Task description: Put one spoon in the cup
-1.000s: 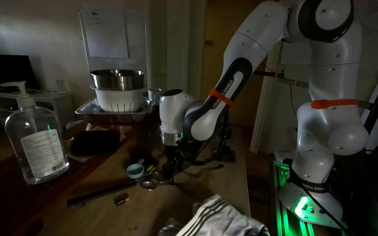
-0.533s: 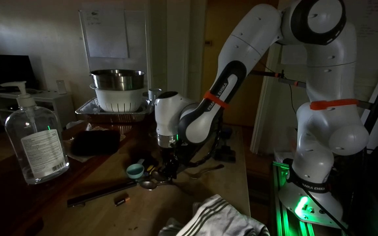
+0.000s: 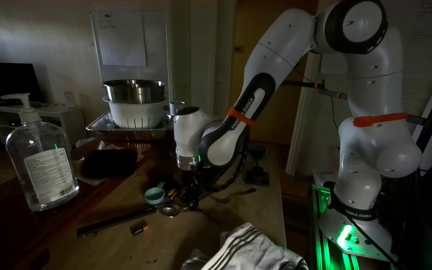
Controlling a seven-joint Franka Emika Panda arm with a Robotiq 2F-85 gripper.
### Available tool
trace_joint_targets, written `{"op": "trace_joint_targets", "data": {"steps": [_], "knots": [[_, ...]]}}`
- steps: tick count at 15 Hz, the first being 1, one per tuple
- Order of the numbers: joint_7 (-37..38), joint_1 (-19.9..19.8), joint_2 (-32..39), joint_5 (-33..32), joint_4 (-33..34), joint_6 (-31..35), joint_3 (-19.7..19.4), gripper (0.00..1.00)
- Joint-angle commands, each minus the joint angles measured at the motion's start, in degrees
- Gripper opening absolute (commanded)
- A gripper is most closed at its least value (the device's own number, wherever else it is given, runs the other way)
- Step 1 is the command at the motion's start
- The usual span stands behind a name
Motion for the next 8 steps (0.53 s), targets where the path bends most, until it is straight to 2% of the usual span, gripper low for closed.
{"op": "trace_joint_targets", "data": {"steps": [1,2,3,6,7,8], "knots": [[2.29,1.13,2.03,-1.05,1.14,0.69,-0.90,0.03],[2.03,1.10,2.29,-0.69,1.26,0.65,-0.73,0.09],[1.84,1.11,2.45,-0.49,1.28,0.83,-0.62,0.03],[1.58,1.04,2.61,-0.19,1.12,0.92,-0.54,0.14],[1.47,0.98,2.65,-0.01,0.99,0.97,-0.49,0.21],[1.40,0.93,2.64,0.11,0.88,1.02,-0.47,0.22]]}}
